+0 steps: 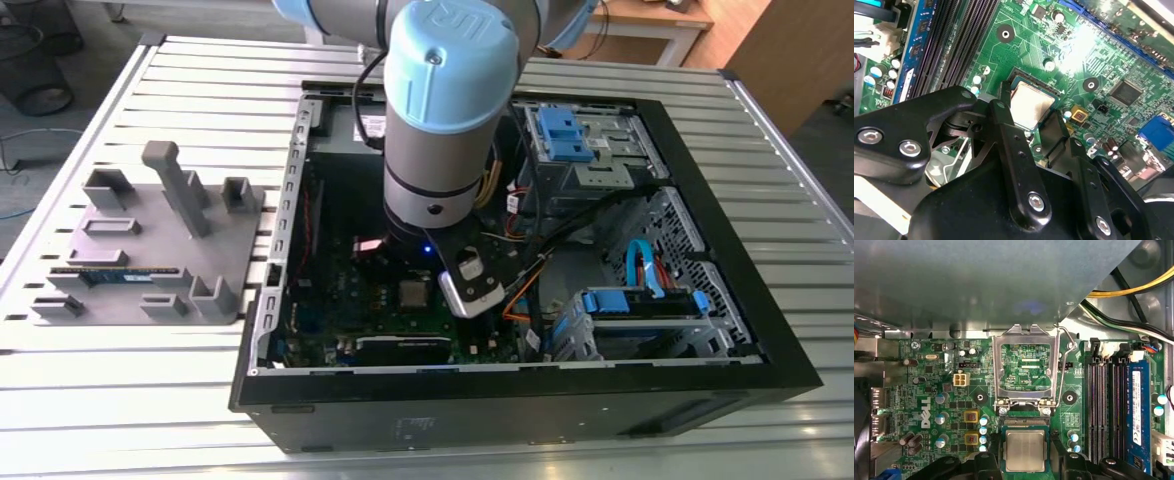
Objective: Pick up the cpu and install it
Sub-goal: 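Place the cpu into insertion slot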
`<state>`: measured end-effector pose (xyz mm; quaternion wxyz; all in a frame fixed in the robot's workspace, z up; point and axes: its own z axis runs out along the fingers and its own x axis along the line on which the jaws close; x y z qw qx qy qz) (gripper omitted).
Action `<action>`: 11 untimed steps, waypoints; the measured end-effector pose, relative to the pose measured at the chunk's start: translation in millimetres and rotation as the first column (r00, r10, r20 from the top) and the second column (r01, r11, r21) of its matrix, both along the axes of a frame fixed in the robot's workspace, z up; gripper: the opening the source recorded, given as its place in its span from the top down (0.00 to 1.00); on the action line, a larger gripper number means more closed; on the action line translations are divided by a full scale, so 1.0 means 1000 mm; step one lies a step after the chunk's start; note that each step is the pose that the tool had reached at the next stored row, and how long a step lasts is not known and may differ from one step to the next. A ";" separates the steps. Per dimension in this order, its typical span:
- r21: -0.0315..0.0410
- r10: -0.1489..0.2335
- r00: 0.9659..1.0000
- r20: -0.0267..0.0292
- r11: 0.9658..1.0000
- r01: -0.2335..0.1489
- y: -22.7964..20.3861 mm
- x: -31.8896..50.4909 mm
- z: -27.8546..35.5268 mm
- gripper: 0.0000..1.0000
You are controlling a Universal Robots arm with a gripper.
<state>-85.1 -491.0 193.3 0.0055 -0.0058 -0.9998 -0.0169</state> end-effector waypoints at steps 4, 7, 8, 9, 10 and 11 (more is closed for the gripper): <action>0.003 0.004 1.000 0.000 1.000 -0.004 0.0000 0.0000 -0.0014 0.53; 0.003 0.004 1.000 0.000 1.000 -0.004 -0.0001 -0.0004 -0.0022 0.53; 0.003 0.004 1.000 0.000 1.000 -0.004 -0.0001 -0.0005 -0.0024 0.53; 0.003 0.004 1.000 0.000 1.000 -0.004 0.0000 -0.0006 -0.0028 0.53; 0.003 0.004 1.000 0.000 1.000 -0.004 0.0000 -0.0006 -0.0029 0.53; 0.003 0.004 1.000 0.000 1.000 -0.004 0.0000 -0.0006 -0.0029 0.53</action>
